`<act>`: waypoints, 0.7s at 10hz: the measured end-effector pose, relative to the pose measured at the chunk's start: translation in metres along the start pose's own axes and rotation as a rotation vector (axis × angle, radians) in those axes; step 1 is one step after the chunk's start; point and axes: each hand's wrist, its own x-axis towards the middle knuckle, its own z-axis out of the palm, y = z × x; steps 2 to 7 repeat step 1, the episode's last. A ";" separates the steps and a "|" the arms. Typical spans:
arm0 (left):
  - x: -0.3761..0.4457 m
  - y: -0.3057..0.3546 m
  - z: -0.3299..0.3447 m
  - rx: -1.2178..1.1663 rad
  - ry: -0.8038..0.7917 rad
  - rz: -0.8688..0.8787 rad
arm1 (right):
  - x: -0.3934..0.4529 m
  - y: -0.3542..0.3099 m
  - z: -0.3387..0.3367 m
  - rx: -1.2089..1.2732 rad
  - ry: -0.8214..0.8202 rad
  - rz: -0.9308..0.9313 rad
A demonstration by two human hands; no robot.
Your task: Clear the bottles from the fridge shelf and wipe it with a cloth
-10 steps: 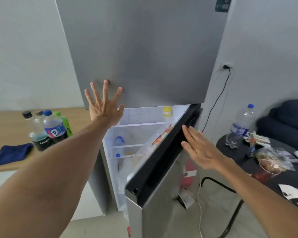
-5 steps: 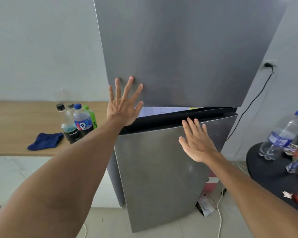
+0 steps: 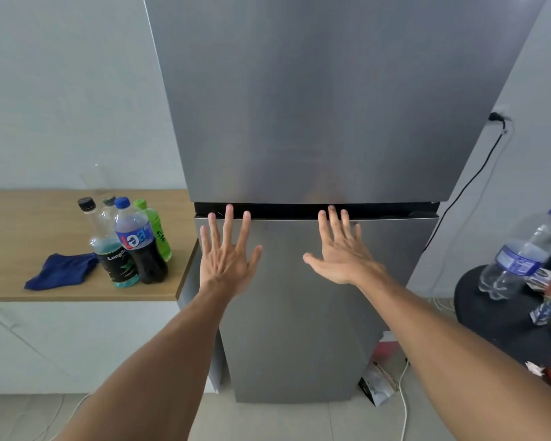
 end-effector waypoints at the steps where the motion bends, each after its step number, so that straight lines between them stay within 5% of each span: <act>1: 0.007 -0.002 0.004 0.052 -0.061 -0.032 | -0.011 0.008 -0.041 0.215 -0.130 0.001; 7: 0.007 -0.002 0.004 0.052 -0.061 -0.032 | -0.011 0.008 -0.041 0.215 -0.130 0.001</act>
